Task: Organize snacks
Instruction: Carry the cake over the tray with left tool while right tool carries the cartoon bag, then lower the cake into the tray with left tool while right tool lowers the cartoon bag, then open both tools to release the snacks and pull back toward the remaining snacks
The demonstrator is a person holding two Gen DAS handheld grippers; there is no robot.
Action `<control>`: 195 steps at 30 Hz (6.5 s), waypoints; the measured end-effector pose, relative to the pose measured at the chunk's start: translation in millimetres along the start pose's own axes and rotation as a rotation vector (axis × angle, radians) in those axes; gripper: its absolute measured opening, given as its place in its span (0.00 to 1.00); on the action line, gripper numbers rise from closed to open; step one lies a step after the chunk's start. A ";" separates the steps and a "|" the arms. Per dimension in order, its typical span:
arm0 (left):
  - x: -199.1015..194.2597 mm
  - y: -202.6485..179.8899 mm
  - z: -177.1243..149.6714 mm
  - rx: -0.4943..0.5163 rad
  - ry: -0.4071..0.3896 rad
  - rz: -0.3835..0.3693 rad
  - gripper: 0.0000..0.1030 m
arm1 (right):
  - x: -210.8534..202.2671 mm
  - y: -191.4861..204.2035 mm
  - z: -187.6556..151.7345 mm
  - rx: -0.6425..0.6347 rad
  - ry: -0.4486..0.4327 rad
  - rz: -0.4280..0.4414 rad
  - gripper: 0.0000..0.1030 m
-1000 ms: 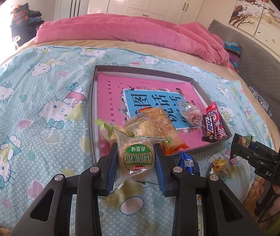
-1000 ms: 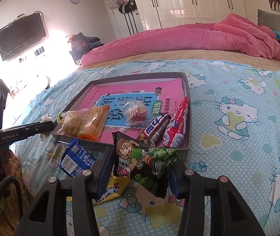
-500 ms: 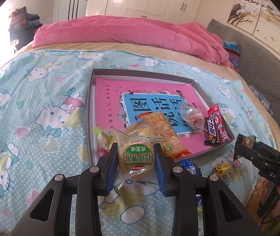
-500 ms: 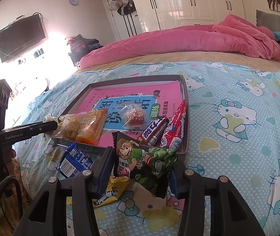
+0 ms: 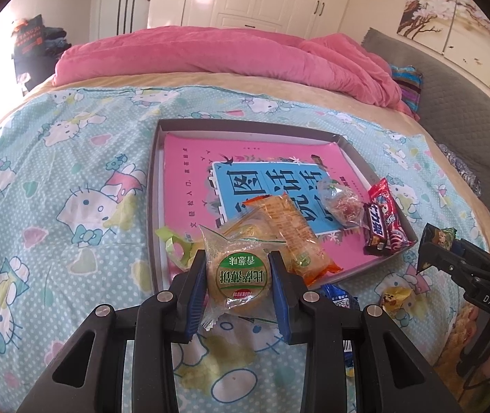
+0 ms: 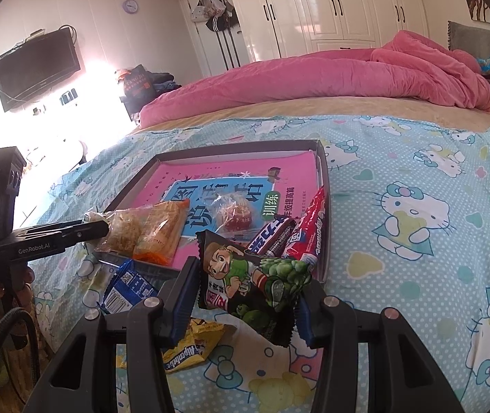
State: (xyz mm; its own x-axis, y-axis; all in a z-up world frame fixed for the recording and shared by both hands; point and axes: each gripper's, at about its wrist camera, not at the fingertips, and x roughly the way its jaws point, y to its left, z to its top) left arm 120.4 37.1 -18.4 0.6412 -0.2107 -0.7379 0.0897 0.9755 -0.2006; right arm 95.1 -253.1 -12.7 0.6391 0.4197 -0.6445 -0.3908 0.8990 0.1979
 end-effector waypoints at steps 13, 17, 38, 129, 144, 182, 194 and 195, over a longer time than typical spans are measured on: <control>7.9 -2.1 2.3 0.004 0.007 -0.007 0.35 | 4.1 -0.7 5.3 -0.006 -0.010 0.003 0.48; 10.2 -3.0 2.6 0.002 0.010 -0.014 0.35 | 5.1 -0.9 8.0 -0.009 -0.016 0.001 0.48; 12.2 -11.7 5.4 0.026 0.002 -0.039 0.35 | 15.9 7.2 22.8 -0.054 -0.056 0.018 0.48; 25.2 -8.9 6.4 0.033 0.029 -0.034 0.35 | 67.8 34.3 17.2 -0.191 0.046 -0.002 0.51; 22.2 -4.6 8.9 0.013 0.014 -0.018 0.35 | 56.2 32.1 16.9 -0.186 0.023 0.006 0.53; 8.2 8.2 15.5 -0.044 -0.049 0.036 0.58 | 34.3 39.4 16.5 -0.228 -0.048 -0.030 0.62; 2.2 9.1 16.2 -0.057 -0.054 0.034 0.67 | 20.0 35.1 20.4 -0.210 -0.098 -0.051 0.68; 1.6 8.9 16.2 -0.058 -0.054 0.032 0.68 | 19.0 35.4 20.7 -0.210 -0.101 -0.050 0.69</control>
State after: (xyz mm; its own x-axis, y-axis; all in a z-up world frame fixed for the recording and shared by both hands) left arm 134.6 46.5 -10.9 0.6835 -0.1740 -0.7089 0.0251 0.9762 -0.2154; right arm 107.1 -210.7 -2.7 0.7200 0.3947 -0.5707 -0.4790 0.8778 0.0029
